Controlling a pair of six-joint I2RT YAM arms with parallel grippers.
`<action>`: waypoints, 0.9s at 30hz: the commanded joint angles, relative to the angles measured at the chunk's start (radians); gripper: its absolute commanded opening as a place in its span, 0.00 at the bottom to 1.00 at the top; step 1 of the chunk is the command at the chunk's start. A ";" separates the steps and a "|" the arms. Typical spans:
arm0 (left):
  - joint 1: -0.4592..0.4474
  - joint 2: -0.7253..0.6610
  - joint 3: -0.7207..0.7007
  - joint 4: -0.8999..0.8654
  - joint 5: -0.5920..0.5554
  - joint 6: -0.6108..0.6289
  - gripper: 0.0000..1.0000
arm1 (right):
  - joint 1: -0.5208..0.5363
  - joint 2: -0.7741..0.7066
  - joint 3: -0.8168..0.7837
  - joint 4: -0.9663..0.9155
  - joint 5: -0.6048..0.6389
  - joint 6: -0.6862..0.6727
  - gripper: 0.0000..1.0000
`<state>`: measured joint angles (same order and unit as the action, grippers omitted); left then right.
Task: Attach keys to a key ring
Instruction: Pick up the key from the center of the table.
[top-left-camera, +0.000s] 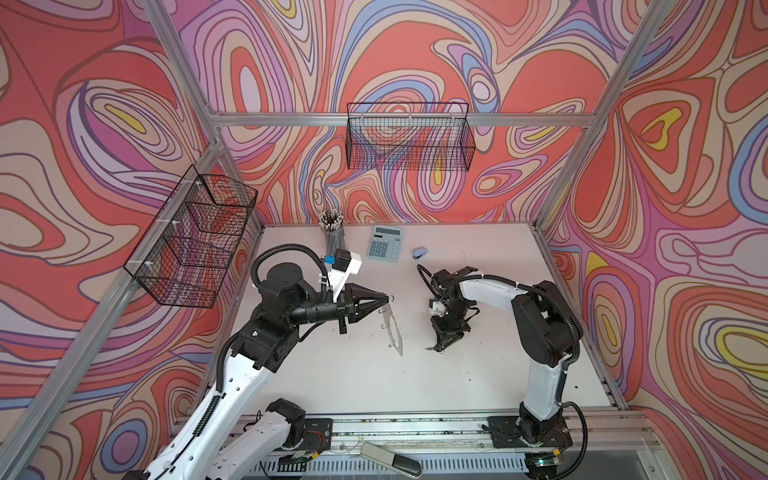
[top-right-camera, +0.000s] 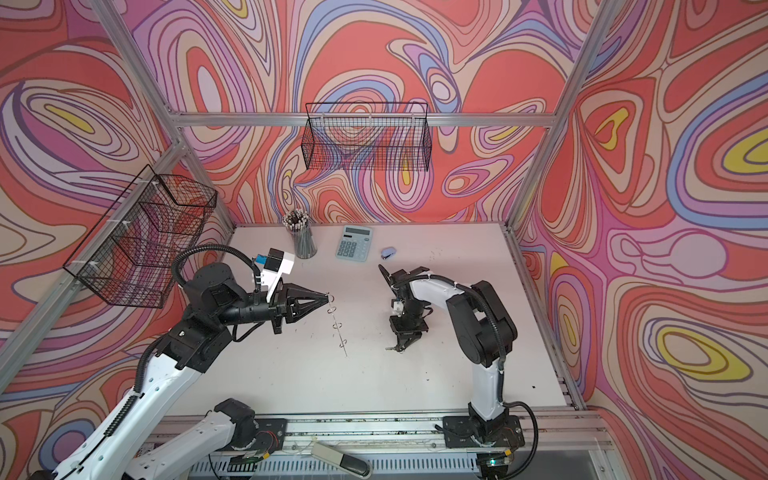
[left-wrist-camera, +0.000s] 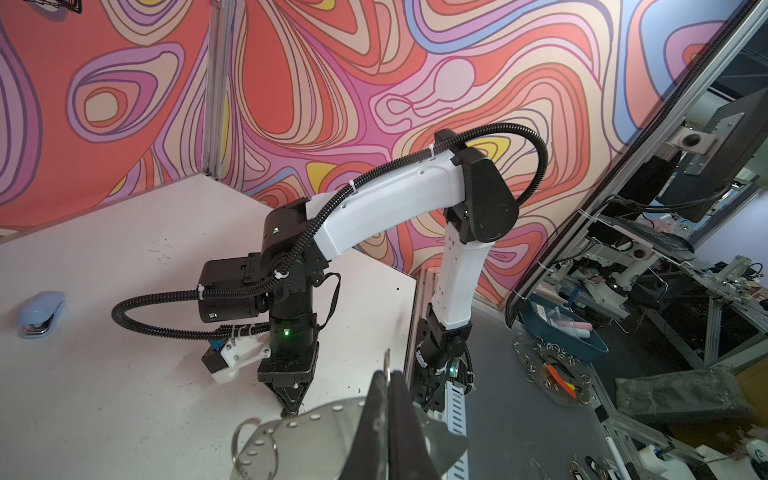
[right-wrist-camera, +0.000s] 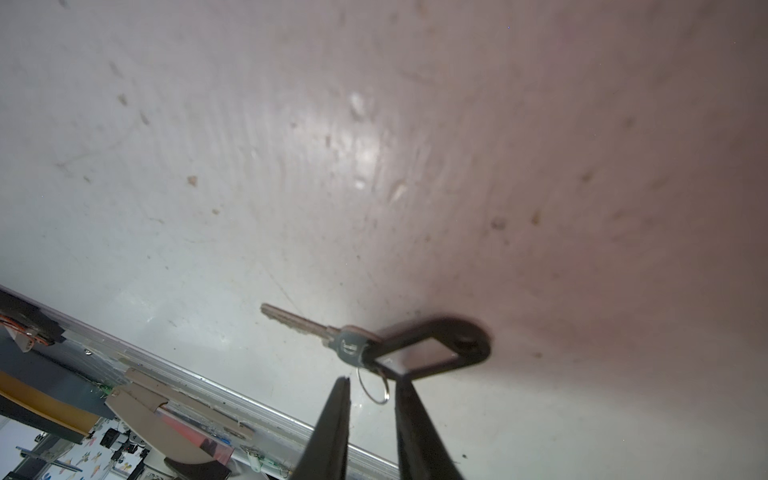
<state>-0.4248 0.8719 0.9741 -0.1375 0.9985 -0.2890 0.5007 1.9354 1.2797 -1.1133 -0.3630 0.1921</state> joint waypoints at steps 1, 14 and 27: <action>0.000 -0.016 -0.005 0.045 0.025 -0.002 0.00 | 0.004 -0.026 -0.009 -0.022 0.004 0.007 0.22; 0.001 -0.016 -0.005 0.045 0.025 -0.002 0.00 | 0.005 -0.019 -0.083 0.010 -0.022 0.004 0.22; 0.001 -0.016 -0.006 0.040 0.020 0.002 0.00 | 0.005 -0.001 -0.031 0.032 -0.045 0.018 0.22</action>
<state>-0.4248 0.8719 0.9741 -0.1375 0.9985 -0.2886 0.5007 1.9327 1.2270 -1.0920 -0.4053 0.2043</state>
